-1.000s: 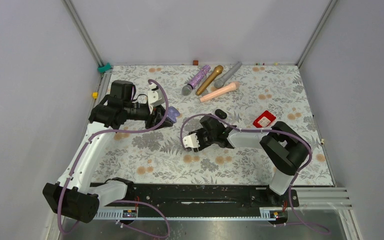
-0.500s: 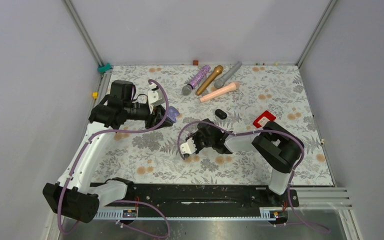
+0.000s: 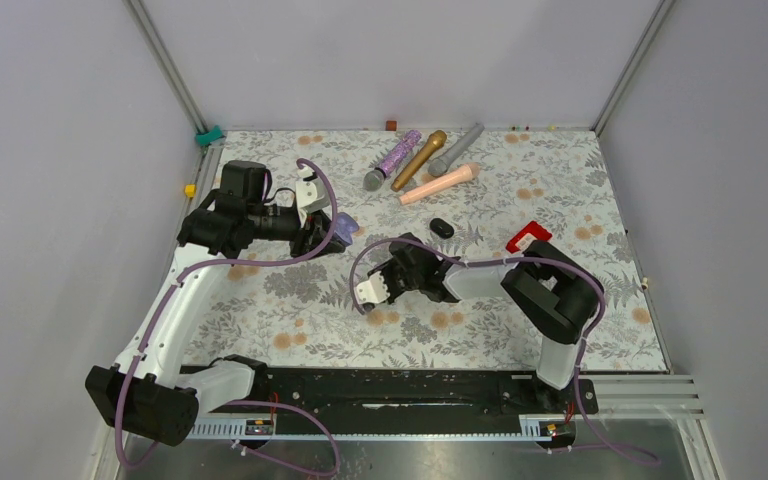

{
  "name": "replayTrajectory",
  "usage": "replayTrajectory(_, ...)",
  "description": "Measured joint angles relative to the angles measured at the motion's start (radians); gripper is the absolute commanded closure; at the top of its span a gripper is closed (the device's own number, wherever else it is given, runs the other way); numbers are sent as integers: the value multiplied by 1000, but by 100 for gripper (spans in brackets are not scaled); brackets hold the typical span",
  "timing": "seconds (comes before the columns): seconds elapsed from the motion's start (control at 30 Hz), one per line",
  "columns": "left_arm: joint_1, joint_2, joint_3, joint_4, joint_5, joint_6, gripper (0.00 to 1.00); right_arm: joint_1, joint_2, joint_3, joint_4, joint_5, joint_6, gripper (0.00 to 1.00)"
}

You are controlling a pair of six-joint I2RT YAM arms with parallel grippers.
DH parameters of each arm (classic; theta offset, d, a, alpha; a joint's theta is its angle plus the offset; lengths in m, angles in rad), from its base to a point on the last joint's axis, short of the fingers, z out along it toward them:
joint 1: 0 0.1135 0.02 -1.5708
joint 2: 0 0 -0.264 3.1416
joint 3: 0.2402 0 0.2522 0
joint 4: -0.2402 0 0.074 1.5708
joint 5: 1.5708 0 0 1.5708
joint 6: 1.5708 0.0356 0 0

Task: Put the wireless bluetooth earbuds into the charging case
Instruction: Pick up the earbud from the center of the board.

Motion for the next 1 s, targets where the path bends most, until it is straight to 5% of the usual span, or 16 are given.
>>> replayTrajectory(1.0,0,-2,0,0,-2,0,100,0,97,111,10,130,56,70)
